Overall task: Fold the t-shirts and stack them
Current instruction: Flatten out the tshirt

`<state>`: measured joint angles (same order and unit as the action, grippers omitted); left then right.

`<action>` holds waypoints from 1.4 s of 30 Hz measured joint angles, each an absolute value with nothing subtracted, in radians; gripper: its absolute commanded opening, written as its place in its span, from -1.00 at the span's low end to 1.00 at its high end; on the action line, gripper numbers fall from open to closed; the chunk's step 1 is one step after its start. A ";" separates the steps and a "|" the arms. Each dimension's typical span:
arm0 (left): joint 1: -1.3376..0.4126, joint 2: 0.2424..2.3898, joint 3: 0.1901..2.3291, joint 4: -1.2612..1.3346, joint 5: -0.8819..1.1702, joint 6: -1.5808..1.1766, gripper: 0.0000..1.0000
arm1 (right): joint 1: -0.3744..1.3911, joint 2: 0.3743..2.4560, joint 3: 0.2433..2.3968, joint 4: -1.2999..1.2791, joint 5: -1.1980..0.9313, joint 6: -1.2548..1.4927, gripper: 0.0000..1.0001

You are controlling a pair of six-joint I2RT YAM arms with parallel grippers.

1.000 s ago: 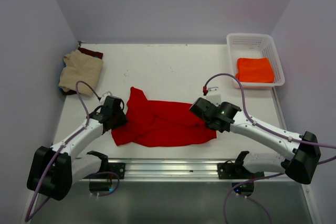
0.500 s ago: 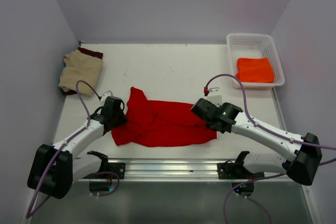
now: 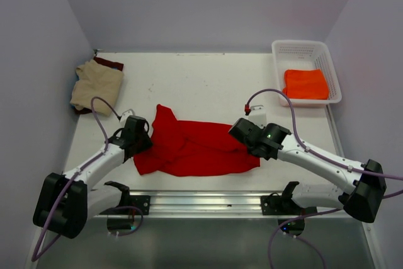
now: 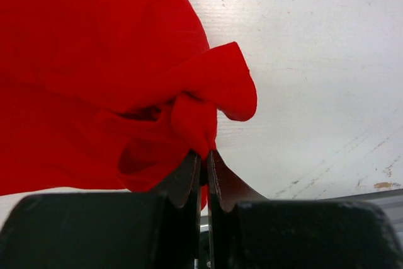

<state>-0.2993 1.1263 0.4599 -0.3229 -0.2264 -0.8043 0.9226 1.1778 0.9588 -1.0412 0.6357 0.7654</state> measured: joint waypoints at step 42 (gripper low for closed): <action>-0.282 1.026 0.502 -0.307 -0.220 -0.765 -1.00 | 0.923 1.158 0.957 -1.053 0.636 0.768 -1.00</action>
